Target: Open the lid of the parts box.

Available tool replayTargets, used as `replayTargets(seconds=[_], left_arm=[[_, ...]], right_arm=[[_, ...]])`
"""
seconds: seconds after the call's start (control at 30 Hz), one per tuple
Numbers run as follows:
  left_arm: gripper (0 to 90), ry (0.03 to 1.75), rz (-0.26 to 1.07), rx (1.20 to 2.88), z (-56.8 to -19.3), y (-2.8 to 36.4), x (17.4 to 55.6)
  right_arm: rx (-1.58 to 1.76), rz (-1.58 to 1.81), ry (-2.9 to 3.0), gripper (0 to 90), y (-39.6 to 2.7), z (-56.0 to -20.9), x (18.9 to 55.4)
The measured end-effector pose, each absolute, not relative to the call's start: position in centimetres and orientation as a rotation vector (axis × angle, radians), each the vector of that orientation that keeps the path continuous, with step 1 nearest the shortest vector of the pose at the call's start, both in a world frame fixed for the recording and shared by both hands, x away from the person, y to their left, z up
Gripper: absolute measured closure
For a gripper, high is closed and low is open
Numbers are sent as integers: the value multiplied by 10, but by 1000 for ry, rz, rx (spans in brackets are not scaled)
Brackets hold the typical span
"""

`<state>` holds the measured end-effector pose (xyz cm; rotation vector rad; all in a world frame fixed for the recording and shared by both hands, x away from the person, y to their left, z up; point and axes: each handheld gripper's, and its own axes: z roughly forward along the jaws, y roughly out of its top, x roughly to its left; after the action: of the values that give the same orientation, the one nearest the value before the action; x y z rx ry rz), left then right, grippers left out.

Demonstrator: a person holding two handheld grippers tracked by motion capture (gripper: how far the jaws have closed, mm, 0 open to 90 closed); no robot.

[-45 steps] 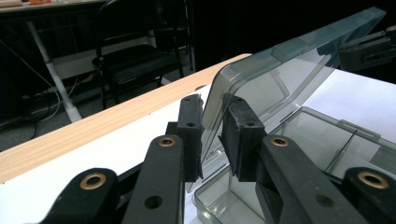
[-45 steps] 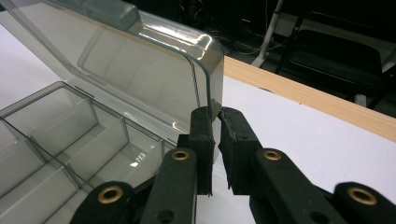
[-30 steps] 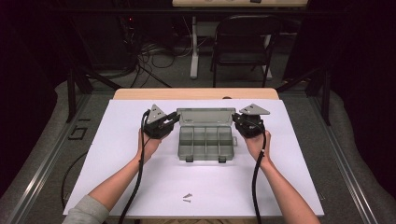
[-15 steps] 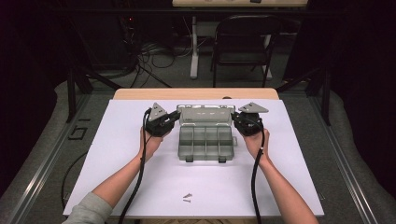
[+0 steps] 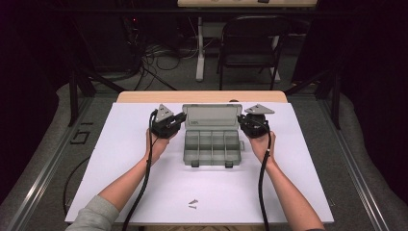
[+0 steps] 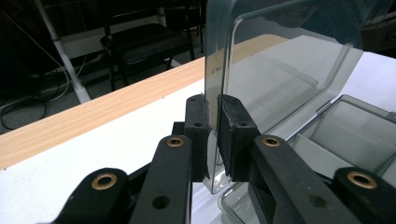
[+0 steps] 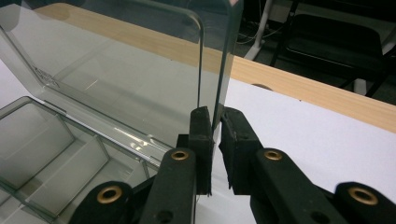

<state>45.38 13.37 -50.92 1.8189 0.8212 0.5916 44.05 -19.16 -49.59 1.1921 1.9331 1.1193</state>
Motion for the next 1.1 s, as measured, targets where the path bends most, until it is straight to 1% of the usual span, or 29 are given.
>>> replayTargets(seconds=[1.1], left_arm=[[811, 869, 591, 1877, -526, 129, 466]], right_arm=[[1270, 1086, 1975, 837, -191, -515, 455]])
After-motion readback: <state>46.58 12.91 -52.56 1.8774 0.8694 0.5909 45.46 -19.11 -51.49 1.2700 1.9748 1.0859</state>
